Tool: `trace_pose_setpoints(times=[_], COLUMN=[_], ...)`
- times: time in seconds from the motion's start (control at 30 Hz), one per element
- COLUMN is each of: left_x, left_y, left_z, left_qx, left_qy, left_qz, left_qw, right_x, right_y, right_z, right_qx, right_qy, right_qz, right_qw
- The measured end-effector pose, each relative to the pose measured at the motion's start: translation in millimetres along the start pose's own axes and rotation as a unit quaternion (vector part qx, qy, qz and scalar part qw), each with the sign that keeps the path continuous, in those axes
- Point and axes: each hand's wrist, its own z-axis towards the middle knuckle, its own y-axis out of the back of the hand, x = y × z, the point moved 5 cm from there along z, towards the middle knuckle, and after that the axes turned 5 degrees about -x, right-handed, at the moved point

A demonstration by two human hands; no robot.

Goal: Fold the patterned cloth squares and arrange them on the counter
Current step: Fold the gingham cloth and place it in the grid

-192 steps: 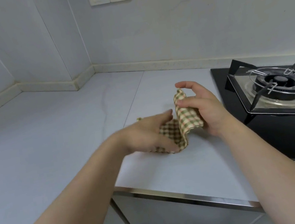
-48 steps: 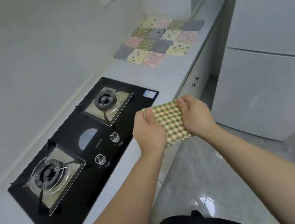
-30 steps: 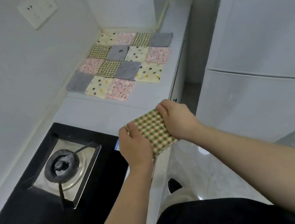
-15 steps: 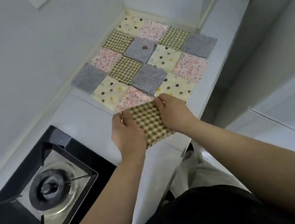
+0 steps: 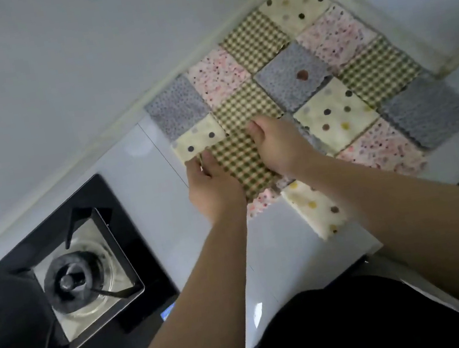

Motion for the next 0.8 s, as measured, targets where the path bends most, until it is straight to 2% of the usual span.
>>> trace_pose_setpoints(times=[0.13,0.23,0.47,0.8], left_x=[-7.3,-14.0,-37.0,-30.5], left_y=[-31.0,-52.8,-95.1,-128.6], left_z=[5.0,15.0,47.2,84.5], left_qx=[0.063,0.103,0.068,0.026], left_qy=[0.018,0.001,-0.016,-0.038], left_qz=[0.033,0.075,0.117,0.170], left_qw=[0.997,0.992,0.991,0.984], right_x=[-17.6,-31.1,-35.9,-37.9], right_y=[5.3,6.1,15.2,1.3], right_z=[27.9,46.7,93.3,134.7], right_qx=[-0.002,0.002,-0.007,-0.010], right_qy=[0.009,0.010,0.049,0.059], right_qz=[-0.034,-0.059,-0.120,-0.214], right_qw=[0.999,0.998,0.992,0.975])
